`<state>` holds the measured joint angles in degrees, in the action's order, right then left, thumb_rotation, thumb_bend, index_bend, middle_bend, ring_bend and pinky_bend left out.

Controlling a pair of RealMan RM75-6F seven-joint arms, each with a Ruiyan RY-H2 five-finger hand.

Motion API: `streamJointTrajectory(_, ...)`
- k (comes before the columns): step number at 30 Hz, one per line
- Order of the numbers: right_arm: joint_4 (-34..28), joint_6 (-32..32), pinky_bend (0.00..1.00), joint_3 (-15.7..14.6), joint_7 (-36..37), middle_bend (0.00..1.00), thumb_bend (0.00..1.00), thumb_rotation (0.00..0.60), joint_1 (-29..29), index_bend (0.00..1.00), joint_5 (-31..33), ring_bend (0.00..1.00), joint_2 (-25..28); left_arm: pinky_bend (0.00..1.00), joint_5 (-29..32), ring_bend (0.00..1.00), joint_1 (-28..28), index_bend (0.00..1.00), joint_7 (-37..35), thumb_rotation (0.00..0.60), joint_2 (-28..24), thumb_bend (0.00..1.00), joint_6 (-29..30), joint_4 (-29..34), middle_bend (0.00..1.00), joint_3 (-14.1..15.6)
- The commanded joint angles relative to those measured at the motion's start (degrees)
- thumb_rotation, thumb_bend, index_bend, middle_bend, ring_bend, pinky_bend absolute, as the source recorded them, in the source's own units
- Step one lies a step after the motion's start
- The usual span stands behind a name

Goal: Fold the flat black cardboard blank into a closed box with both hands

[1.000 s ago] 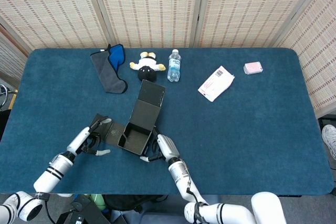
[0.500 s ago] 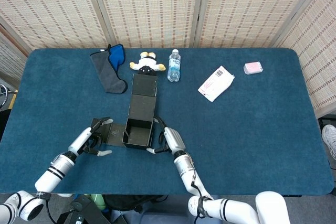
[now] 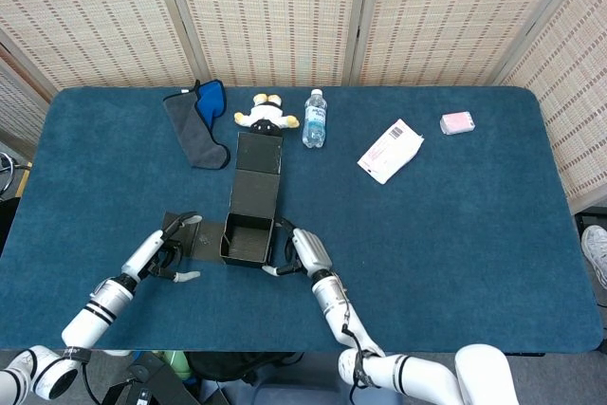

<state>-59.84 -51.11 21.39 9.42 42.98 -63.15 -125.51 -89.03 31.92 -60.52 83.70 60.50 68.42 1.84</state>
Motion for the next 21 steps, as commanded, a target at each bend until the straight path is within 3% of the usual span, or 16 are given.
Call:
streamJointTrajectory(1, 0.6, 0.4, 1.0, 0.1, 0.5, 0.3, 0.2, 0.6, 0.3, 0.21, -0.4, 0.69, -0.2, 0.84, 0.1, 0.68, -0.1, 0.06, 0.0, 0.6, 0.0, 0.09, 0.1, -0.1, 0.13, -0.1)
streamJointTrajectory(11, -2.7, 0.2, 1.0, 0.9, 6.0, 0.38, 0.26, 0.6, -0.6, 0.32, -3.1, 0.72, 3.6, 0.84, 2.4, 0.68, -1.1, 0.06, 1.1, 0.6, -0.3, 0.09, 1.1, -0.7, 0.13, -1.7)
streamJointTrajectory(21, -14.2, -0.7, 1.0, 1.7, 15.0, 0.4, 0.27, 0.6, -6.2, 0.34, -2.7, 0.73, 12.1, 0.84, 9.6, 0.67, -4.4, 0.03, 8.4, 0.6, 1.6, 0.09, 6.2, -3.0, 0.13, -7.9)
